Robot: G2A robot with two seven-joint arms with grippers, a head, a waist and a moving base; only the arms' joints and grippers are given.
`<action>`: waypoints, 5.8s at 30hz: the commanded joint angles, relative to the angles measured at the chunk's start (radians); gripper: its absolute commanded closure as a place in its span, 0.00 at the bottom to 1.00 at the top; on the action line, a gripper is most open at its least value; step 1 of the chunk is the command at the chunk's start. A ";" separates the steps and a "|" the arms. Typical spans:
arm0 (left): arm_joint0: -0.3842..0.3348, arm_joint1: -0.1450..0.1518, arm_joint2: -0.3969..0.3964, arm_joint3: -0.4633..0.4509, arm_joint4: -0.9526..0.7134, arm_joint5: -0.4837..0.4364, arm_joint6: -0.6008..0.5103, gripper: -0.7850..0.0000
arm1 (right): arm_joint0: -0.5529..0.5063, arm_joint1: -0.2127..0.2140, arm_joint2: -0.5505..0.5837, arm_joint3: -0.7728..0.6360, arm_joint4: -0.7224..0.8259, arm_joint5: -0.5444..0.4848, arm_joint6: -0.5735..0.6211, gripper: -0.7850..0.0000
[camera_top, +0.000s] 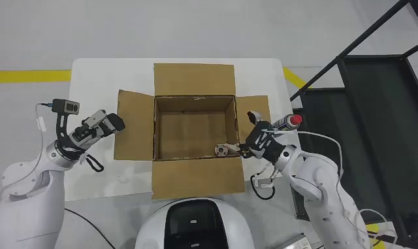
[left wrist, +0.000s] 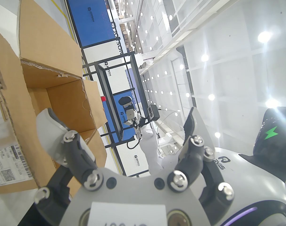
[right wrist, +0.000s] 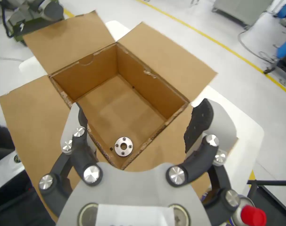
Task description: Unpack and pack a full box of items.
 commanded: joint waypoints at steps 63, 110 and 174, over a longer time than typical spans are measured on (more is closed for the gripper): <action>0.000 0.000 0.000 0.000 0.000 0.000 0.000 0.00 | 0.205 0.009 -0.122 0.074 -0.005 -0.092 0.315 0.00; 0.000 0.000 0.000 0.000 0.000 0.000 0.000 0.00 | 0.543 0.006 -0.382 0.364 0.021 -0.282 0.538 0.00; 0.041 0.017 -0.094 -0.039 0.040 -0.057 0.173 0.00 | 0.279 0.226 -0.204 0.286 0.798 -0.122 0.101 0.00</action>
